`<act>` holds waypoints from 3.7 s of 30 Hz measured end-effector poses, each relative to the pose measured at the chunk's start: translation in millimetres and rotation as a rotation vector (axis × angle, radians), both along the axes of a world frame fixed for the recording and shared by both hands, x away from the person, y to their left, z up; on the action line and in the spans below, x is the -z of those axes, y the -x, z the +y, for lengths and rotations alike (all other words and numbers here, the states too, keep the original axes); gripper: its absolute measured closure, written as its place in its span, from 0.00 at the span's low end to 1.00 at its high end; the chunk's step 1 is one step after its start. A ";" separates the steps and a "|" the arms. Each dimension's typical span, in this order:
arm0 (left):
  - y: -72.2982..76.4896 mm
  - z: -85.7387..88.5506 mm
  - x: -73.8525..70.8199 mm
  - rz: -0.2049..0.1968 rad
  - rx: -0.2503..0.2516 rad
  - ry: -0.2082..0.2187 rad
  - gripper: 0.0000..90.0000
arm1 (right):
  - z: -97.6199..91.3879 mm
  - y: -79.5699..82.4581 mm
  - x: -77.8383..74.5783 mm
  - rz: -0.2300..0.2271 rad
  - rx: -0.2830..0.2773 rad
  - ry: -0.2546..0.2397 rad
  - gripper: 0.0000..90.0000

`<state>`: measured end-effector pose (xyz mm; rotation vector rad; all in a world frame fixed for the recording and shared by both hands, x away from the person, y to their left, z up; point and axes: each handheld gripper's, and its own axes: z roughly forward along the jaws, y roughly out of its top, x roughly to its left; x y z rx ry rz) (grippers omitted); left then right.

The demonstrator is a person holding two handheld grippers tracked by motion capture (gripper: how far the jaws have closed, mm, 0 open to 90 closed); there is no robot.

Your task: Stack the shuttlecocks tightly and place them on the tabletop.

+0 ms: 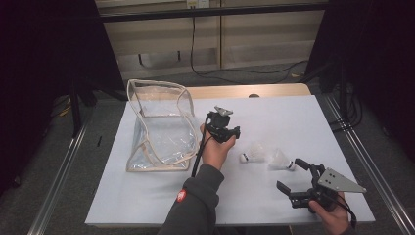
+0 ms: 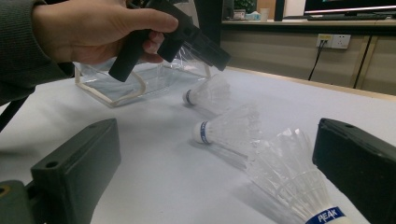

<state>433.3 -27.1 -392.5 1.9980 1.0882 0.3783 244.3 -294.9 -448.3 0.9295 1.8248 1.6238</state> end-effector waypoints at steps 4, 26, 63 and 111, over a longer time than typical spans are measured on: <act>4.2 -0.1 -1.7 0.023 0.024 0.015 0.46 | 0.3 0.3 -0.2 0.003 0.001 -0.002 0.01; 28.6 2.4 1.9 0.074 0.142 0.098 0.11 | 1.6 0.8 0.1 0.002 -0.008 0.008 0.01; 73.0 20.6 15.8 0.089 0.351 0.108 0.05 | 1.7 0.7 0.1 0.003 -0.009 0.007 0.00; 101.7 77.0 31.3 0.107 0.450 0.148 0.05 | 4.7 1.0 0.2 0.004 -0.018 0.015 0.01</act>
